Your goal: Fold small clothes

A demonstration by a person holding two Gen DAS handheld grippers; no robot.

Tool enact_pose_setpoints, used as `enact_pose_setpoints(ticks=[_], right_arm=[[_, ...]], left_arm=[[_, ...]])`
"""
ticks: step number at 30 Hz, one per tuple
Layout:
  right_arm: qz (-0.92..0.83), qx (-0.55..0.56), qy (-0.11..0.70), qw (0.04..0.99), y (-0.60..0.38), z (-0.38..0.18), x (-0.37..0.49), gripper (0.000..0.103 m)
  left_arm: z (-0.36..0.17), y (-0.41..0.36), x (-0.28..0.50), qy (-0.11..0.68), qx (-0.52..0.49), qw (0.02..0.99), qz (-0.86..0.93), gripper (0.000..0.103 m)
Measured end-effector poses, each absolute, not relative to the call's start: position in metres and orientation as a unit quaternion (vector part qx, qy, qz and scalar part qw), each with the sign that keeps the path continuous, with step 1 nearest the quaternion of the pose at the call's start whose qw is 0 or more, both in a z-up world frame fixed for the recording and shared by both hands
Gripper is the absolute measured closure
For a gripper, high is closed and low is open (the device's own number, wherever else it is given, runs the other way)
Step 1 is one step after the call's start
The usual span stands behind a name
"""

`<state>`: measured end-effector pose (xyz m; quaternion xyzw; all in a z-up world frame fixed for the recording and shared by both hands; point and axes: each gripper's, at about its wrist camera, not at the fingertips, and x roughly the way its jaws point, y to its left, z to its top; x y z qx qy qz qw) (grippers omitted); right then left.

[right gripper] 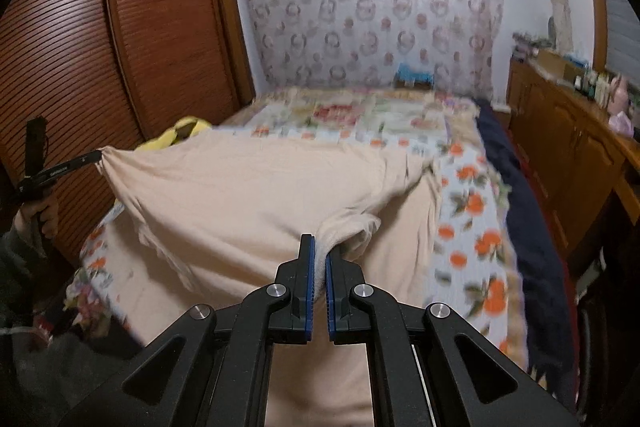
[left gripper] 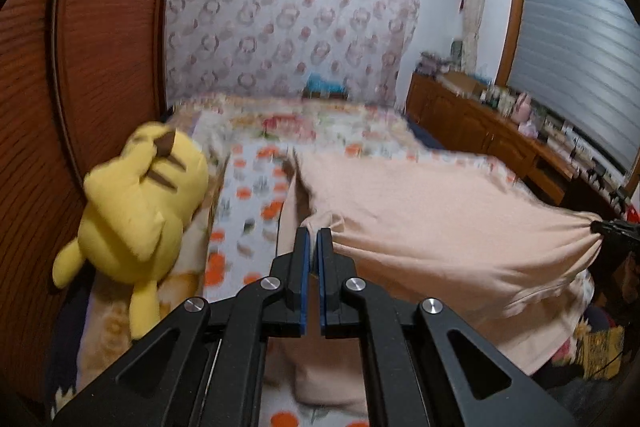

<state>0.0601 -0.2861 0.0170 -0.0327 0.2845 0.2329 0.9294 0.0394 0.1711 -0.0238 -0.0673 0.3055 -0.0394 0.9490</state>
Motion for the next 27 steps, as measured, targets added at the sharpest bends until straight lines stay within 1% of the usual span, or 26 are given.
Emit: enact_pose_setpoints(ticks=[5, 6, 8, 9, 10, 11, 12, 13, 14, 15, 16, 20, 21, 22, 27], right_arm=[[0.203, -0.042, 0.338, 0.918, -0.291, -0.027, 0.077, 0.098], [0.200, -0.047, 0.346, 0.916, -0.290, -0.033, 0.082, 0.095], [0.194, -0.049, 0.356, 0.913, -0.290, -0.042, 0.090, 0.093], [0.189, -0.052, 0.358, 0.913, -0.289, -0.045, 0.094, 0.090], [0.179, -0.056, 0.358, 0.914, -0.290, -0.045, 0.098, 0.080], [0.173, -0.056, 0.357, 0.916, -0.289, -0.044, 0.101, 0.075], [0.170, -0.055, 0.353, 0.918, -0.290, -0.042, 0.104, 0.067], [0.170, -0.054, 0.347, 0.921, -0.290, -0.040, 0.104, 0.060], [0.167, -0.056, 0.342, 0.923, -0.289, -0.038, 0.105, 0.057], [0.162, -0.059, 0.337, 0.926, -0.287, -0.037, 0.106, 0.053], [0.158, -0.061, 0.331, 0.929, -0.287, -0.036, 0.107, 0.053], [0.160, -0.060, 0.316, 0.933, -0.276, -0.040, 0.112, 0.050], [0.162, -0.061, 0.313, 0.934, -0.273, -0.045, 0.108, 0.045], [0.165, -0.062, 0.311, 0.934, -0.268, -0.047, 0.111, 0.042], [0.185, -0.058, 0.303, 0.933, -0.254, -0.062, 0.120, 0.040]], left_arm=[[-0.069, 0.172, 0.047, 0.366, -0.066, 0.928, -0.021, 0.099], [-0.074, 0.171, 0.047, 0.372, -0.064, 0.926, -0.022, 0.098], [-0.079, 0.171, 0.046, 0.380, -0.066, 0.922, -0.022, 0.095], [-0.080, 0.172, 0.044, 0.382, -0.066, 0.922, -0.020, 0.086], [-0.080, 0.172, 0.044, 0.383, -0.066, 0.921, -0.017, 0.074], [-0.081, 0.173, 0.043, 0.382, -0.065, 0.922, -0.016, 0.069], [-0.081, 0.172, 0.042, 0.381, -0.064, 0.922, -0.018, 0.060], [-0.081, 0.172, 0.042, 0.381, -0.063, 0.922, -0.020, 0.057], [-0.081, 0.171, 0.041, 0.383, -0.063, 0.922, -0.023, 0.055], [-0.081, 0.171, 0.041, 0.383, -0.063, 0.921, -0.023, 0.050], [-0.083, 0.170, 0.041, 0.384, -0.062, 0.921, -0.021, 0.048], [-0.089, 0.165, 0.043, 0.393, -0.061, 0.917, -0.018, 0.047], [-0.090, 0.164, 0.042, 0.394, -0.062, 0.917, -0.017, 0.047], [-0.092, 0.163, 0.042, 0.395, -0.063, 0.916, -0.018, 0.047], [-0.098, 0.159, 0.042, 0.402, -0.061, 0.914, -0.016, 0.047]])
